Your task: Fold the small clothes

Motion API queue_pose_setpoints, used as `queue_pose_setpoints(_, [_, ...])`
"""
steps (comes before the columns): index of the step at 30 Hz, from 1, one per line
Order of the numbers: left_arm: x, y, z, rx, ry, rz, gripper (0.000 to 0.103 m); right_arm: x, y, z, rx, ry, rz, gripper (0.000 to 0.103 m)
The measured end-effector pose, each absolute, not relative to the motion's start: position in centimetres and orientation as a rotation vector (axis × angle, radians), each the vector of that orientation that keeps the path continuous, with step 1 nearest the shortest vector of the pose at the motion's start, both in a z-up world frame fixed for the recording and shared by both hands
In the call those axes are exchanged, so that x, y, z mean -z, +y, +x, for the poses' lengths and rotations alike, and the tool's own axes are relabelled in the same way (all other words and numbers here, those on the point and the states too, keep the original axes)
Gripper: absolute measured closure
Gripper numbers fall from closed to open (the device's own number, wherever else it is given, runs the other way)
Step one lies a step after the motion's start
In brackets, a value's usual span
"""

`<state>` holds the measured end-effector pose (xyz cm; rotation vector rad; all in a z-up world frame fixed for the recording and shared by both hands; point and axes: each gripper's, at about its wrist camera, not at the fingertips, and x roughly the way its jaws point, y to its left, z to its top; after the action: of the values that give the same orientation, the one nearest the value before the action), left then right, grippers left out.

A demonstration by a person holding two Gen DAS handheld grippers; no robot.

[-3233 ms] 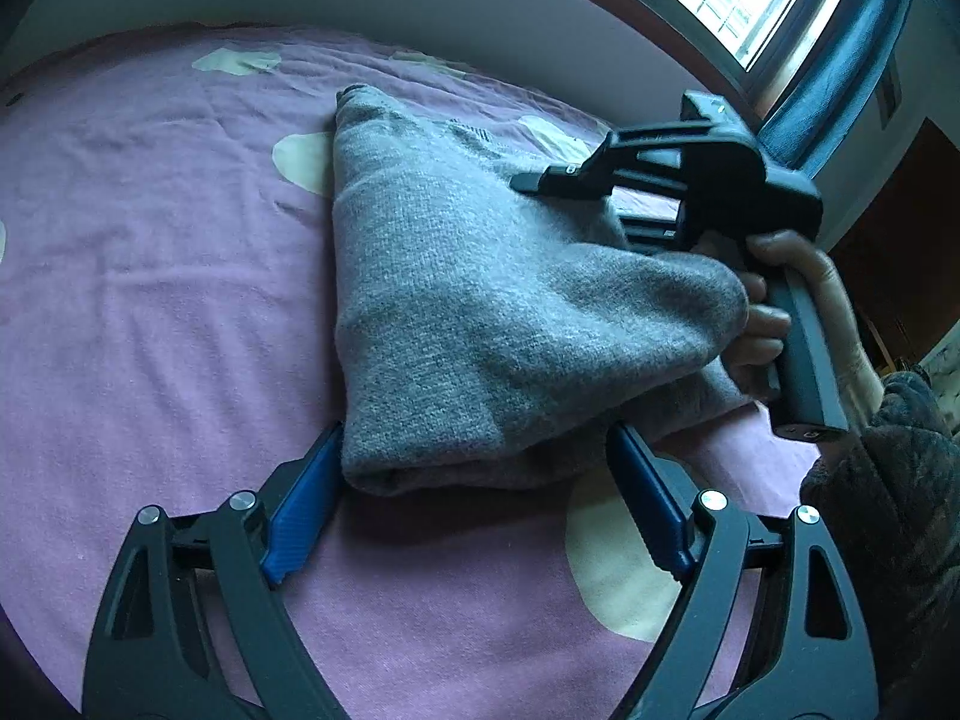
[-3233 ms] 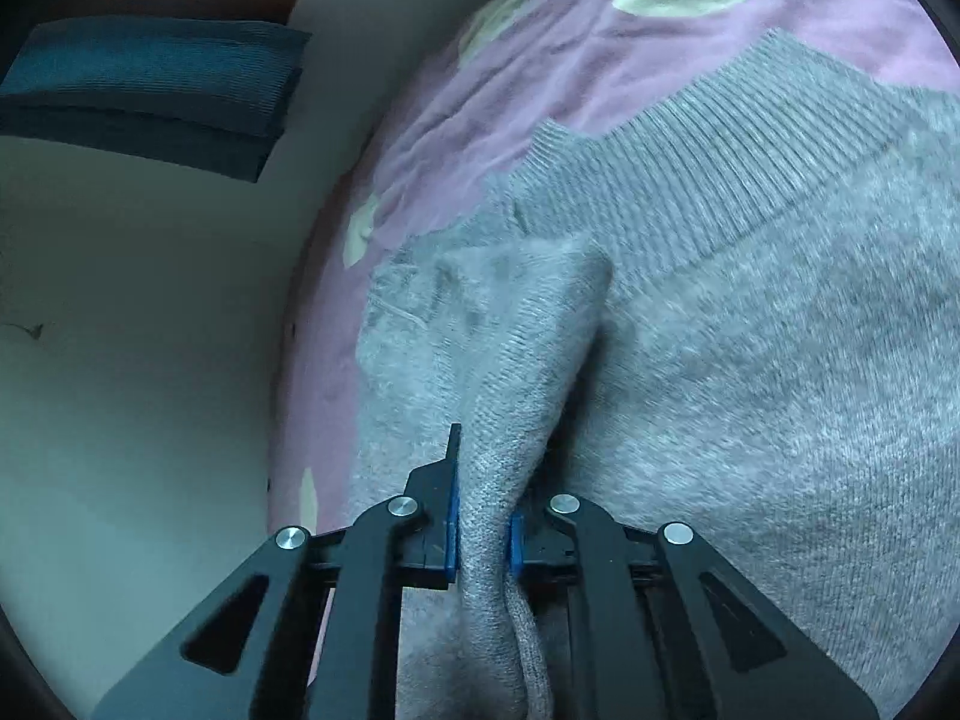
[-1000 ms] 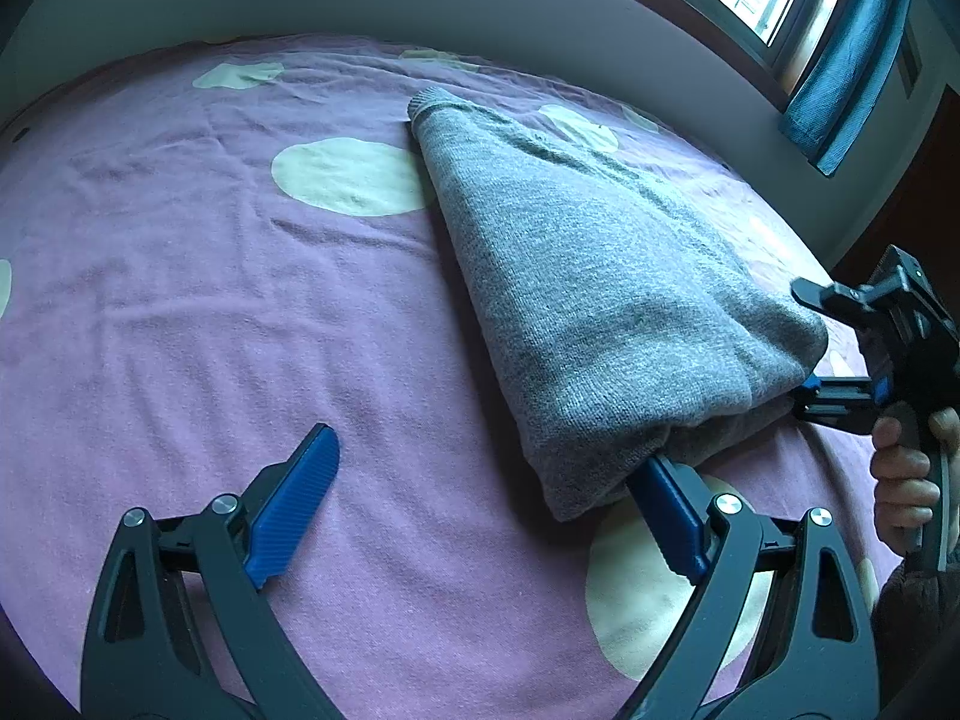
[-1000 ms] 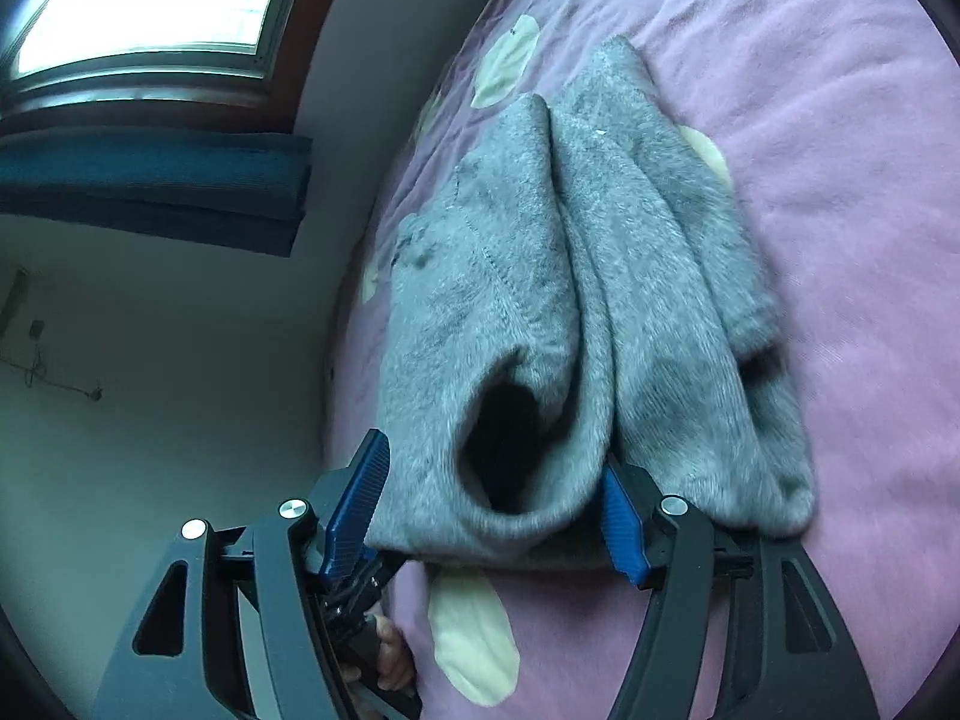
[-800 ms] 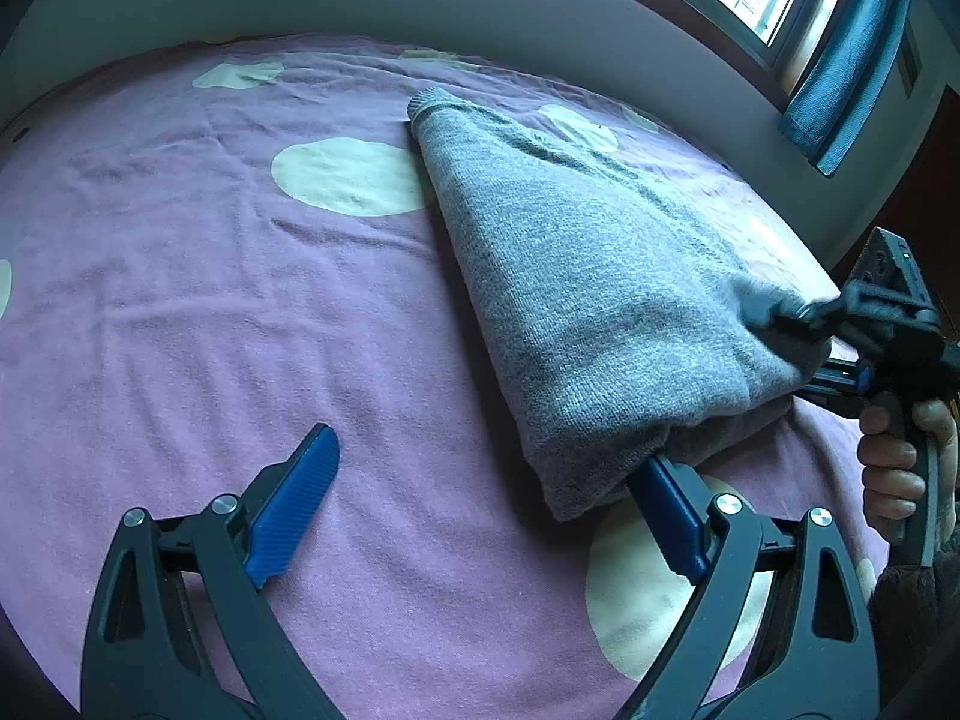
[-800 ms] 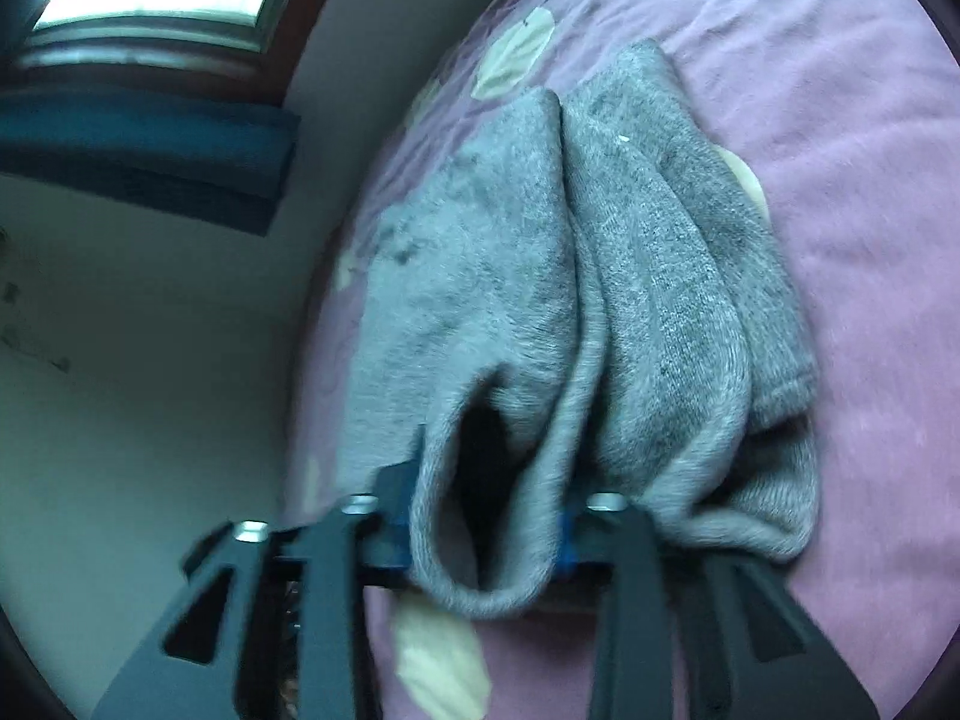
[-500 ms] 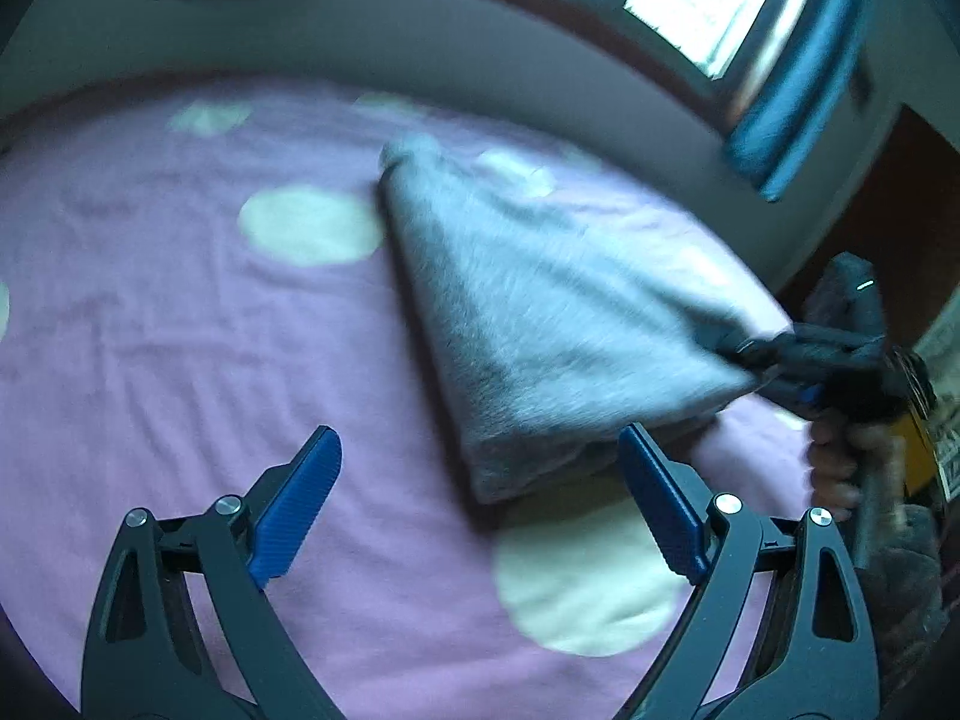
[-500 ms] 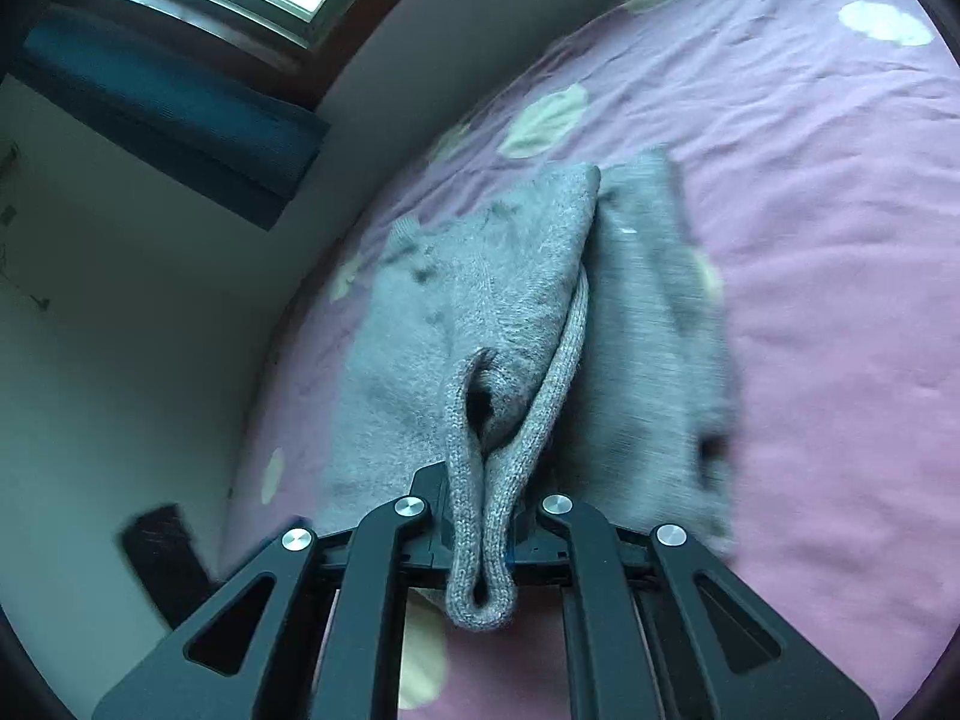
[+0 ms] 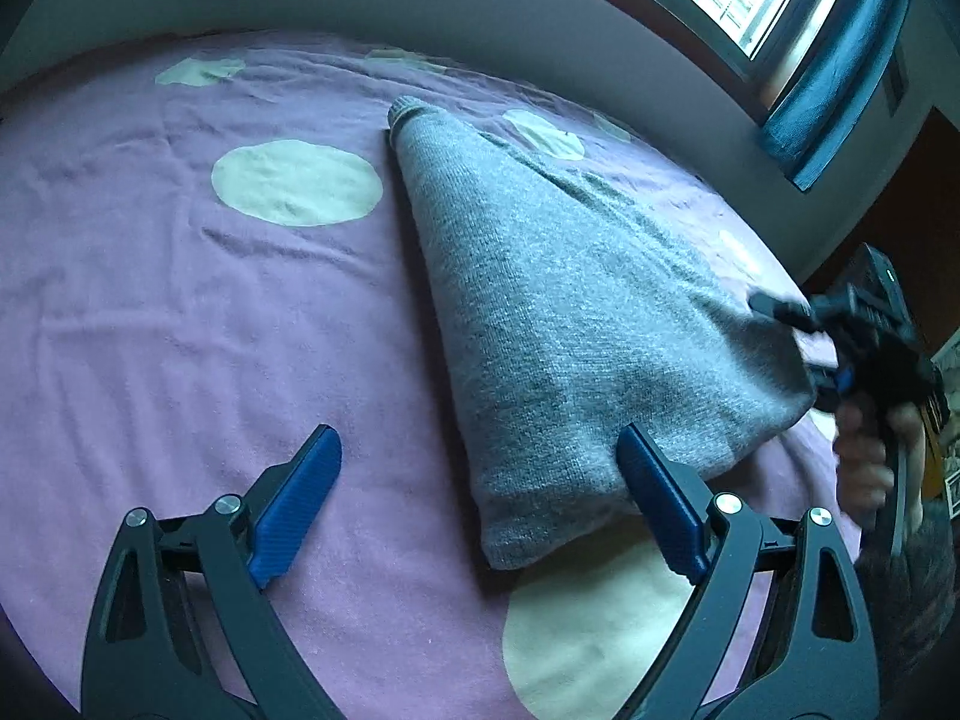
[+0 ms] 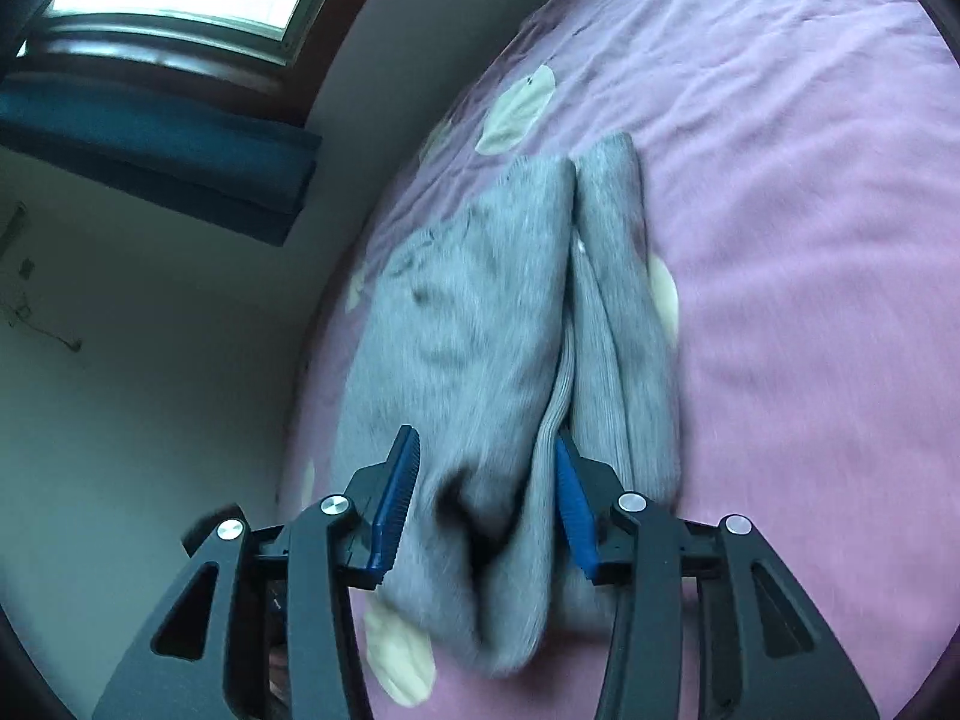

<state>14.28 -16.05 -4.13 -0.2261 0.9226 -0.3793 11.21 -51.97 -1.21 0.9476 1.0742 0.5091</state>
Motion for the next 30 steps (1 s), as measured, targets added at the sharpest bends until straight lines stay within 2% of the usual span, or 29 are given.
queue_pose_setpoints(10, [4.4,-15.1,14.1,0.392,0.917,-0.250,0.010,2.4,-49.9,19.5,-0.500,1.122,0.940,0.058])
queue_pose_setpoints(12, [4.3,-14.9,13.9,0.396,0.912,-0.258,0.010,1.7,-49.1,20.2,-0.484,1.131,0.859,0.073])
queue_pose_setpoints(13, [4.1,-14.8,13.9,0.400,0.906,-0.266,0.010,1.4,-48.8,20.3,-0.475,1.136,0.823,0.092])
queue_pose_setpoints(19, [3.5,-13.2,13.3,0.423,0.869,-0.376,0.010,0.5,-51.4,19.1,-0.391,1.044,0.825,0.094])
queue_pose_setpoints(24, [4.3,-13.9,14.0,0.429,0.906,-0.340,0.010,2.5,-52.0,18.9,-0.430,1.101,0.845,0.093])
queue_pose_setpoints(27, [4.3,-13.8,14.0,0.436,0.901,-0.353,0.010,1.6,-53.4,17.5,-0.410,1.066,0.916,0.078])
queue_pose_setpoints(28, [4.4,-13.6,14.2,0.437,0.905,-0.356,0.010,1.2,-53.7,16.9,-0.401,1.053,0.921,0.065])
queue_pose_setpoints(29, [4.5,-13.6,14.3,0.438,0.905,-0.358,0.010,0.5,-54.2,15.8,-0.390,1.031,0.920,0.060])
queue_pose_setpoints(30, [4.5,-13.5,14.2,0.439,0.900,-0.355,0.010,0.1,-54.5,14.7,-0.393,1.022,0.919,0.059])
